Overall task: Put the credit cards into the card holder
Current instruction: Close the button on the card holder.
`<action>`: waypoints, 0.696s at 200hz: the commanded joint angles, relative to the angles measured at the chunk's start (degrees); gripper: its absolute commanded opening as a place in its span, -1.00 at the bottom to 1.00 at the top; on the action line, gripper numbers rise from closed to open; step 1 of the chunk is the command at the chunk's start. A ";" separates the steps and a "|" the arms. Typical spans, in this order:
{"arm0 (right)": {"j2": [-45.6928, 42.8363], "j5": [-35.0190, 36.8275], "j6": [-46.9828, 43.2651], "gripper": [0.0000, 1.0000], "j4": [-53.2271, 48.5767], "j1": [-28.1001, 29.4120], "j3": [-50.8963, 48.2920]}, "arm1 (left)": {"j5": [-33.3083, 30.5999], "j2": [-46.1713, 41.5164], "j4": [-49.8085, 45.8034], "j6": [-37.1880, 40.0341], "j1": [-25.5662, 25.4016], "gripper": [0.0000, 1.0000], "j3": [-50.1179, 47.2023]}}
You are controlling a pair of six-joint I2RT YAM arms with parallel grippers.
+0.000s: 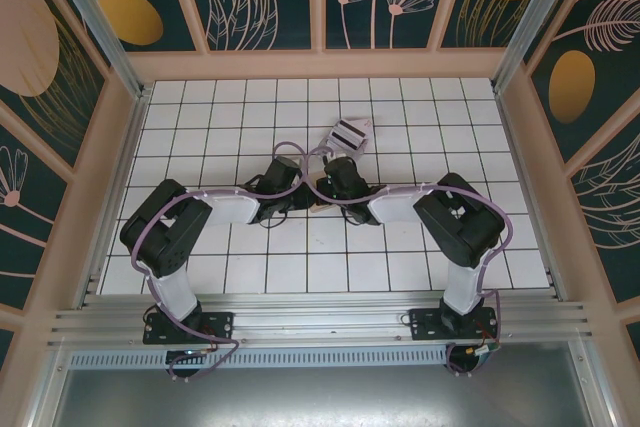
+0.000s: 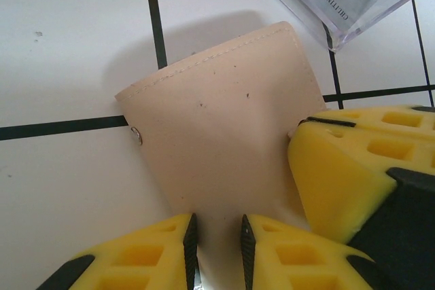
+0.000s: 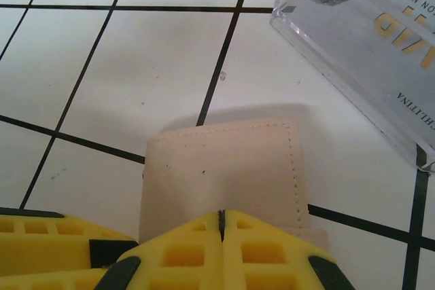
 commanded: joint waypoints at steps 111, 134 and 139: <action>-14.58 -5.29 -5.58 -0.02 -22.99 -8.79 9.51 | -14.83 -21.00 -7.63 5.31 3.58 0.16 1.47; -22.86 2.14 -8.77 0.14 -21.47 -12.56 5.32 | -20.20 -28.65 -6.84 4.59 8.21 0.32 -4.17; -24.64 4.12 -9.25 0.18 -20.68 -13.42 3.89 | -21.96 -30.41 -6.45 4.38 9.23 0.38 -5.70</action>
